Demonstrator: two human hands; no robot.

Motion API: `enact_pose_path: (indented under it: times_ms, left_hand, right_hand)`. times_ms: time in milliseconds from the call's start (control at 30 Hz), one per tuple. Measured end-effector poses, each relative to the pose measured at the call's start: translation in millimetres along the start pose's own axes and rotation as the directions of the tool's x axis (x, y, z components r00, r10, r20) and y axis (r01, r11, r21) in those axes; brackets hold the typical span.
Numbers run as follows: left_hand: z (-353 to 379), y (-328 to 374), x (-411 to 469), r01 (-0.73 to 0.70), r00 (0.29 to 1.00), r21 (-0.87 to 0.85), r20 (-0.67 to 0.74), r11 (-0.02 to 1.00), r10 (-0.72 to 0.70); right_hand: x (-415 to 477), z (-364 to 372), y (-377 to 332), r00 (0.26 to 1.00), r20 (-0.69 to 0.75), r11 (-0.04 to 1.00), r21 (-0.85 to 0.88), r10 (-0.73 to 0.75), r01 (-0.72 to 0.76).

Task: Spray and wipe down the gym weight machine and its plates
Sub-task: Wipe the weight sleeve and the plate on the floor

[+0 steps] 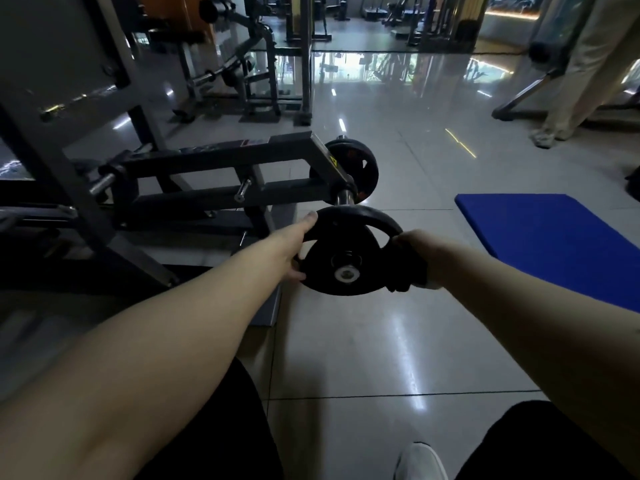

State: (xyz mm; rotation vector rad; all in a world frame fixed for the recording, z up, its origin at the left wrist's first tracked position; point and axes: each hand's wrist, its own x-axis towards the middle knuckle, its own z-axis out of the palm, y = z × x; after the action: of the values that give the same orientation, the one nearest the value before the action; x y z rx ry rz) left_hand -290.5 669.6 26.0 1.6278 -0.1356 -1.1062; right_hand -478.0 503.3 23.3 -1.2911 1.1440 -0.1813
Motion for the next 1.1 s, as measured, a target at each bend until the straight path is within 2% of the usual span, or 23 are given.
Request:
enact_pose_path:
  times_ms: [133, 267, 400, 600, 733, 933, 1000, 1100]
  left_hand:
    - [5, -1, 11, -0.026, 0.996, -0.088, -0.093, 0.996, 0.018]
    - [11, 0, 25, -0.072, 0.987, -0.132, -0.154, 0.989, 0.051]
    - [18, 12, 43, -0.120, 0.979, -0.144, -0.179, 0.982, 0.093]
    - [29, 38, 75, -0.109, 0.976, -0.203, -0.209, 0.973, 0.065]
    - [35, 54, 98, -0.119, 0.975, -0.243, -0.213, 0.963, 0.067]
    - [47, 84, 124, -0.112, 0.971, -0.156, -0.227, 0.981, 0.075]
    - [50, 94, 131, -0.122, 0.972, -0.134, -0.218, 0.983, 0.090]
    - [52, 102, 145, -0.126, 0.976, -0.150, -0.198, 0.981, 0.095]
  right_hand:
    - [-2, 5, 0, 0.996, -0.048, 0.997, 0.025, -0.077, 0.078]
    - [19, 10, 1, 0.983, -0.175, 0.993, 0.093, -0.049, 0.066]
    - [26, 22, -7, 0.973, -0.225, 0.988, 0.137, -0.044, 0.077]
    - [53, 32, -27, 0.950, -0.311, 0.939, 0.319, -0.023, 0.127]
    - [73, 35, -36, 0.944, -0.330, 0.930, 0.339, -0.027, 0.145]
    - [110, 46, -48, 0.933, -0.350, 0.886, 0.402, -0.084, 0.230]
    - [122, 50, -50, 0.933, -0.344, 0.884, 0.398, -0.105, 0.246]
    - [140, 50, -54, 0.903, -0.412, 0.894, 0.348, -0.124, 0.282]
